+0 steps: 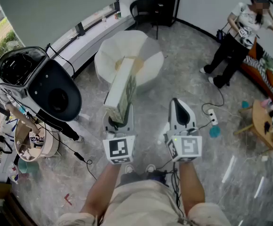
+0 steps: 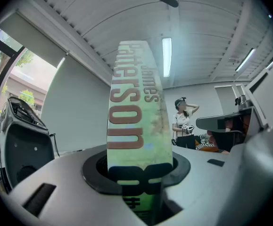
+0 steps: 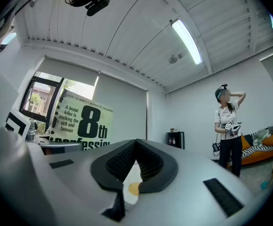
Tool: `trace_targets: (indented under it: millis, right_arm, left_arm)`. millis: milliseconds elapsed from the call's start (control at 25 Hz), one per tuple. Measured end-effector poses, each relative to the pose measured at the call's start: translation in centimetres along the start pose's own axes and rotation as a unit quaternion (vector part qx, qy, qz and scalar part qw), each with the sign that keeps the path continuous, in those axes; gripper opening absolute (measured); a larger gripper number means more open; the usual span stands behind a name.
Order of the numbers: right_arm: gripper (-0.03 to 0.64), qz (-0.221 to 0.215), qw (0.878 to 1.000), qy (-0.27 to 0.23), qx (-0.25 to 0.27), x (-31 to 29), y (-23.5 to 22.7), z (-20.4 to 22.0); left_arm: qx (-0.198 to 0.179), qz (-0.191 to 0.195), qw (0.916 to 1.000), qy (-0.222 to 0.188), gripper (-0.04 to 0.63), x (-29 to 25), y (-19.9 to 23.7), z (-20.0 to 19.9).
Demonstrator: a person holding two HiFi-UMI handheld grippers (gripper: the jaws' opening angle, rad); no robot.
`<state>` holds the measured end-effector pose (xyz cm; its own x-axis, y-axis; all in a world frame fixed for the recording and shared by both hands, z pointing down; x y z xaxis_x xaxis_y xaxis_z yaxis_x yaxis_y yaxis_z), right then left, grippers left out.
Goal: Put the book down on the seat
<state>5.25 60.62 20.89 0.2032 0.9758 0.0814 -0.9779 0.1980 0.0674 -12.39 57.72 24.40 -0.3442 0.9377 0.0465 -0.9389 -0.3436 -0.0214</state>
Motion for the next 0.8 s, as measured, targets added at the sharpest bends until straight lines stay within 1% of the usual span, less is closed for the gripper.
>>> trace_targets:
  millis: [240, 360, 560, 800]
  right_arm:
    - [0.003, -0.004, 1.000, -0.002, 0.007, -2.0, 2.2, -0.5]
    - [0.003, -0.007, 1.000, -0.003, 0.010, -3.6, 3.5, -1.0]
    - [0.003, -0.006, 1.000, -0.008, 0.014, -3.4, 6.3, -0.3]
    - [0.003, 0.006, 1.000, -0.012, 0.019, -4.2, 7.1, -0.2]
  left_arm:
    - [-0.001, 0.003, 1.0000, -0.003, 0.166, -0.5, 2.5, -0.3]
    - [0.002, 0.002, 1.0000, -0.004, 0.166, -1.1, 4.3, -0.6]
    - [0.002, 0.004, 0.9999, -0.010, 0.166, 0.3, 6.7, 0.3]
    - [0.001, 0.012, 0.9999, -0.005, 0.166, -0.3, 8.0, 0.8]
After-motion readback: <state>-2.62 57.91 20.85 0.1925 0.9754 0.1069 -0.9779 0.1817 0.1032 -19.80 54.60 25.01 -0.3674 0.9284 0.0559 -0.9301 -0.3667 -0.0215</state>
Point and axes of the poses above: the fingertips, and each gripper's own axes: x backward along the fingers, y to its left, z out of its underside, the point moved 2 cm from there along x, backward along the fingers
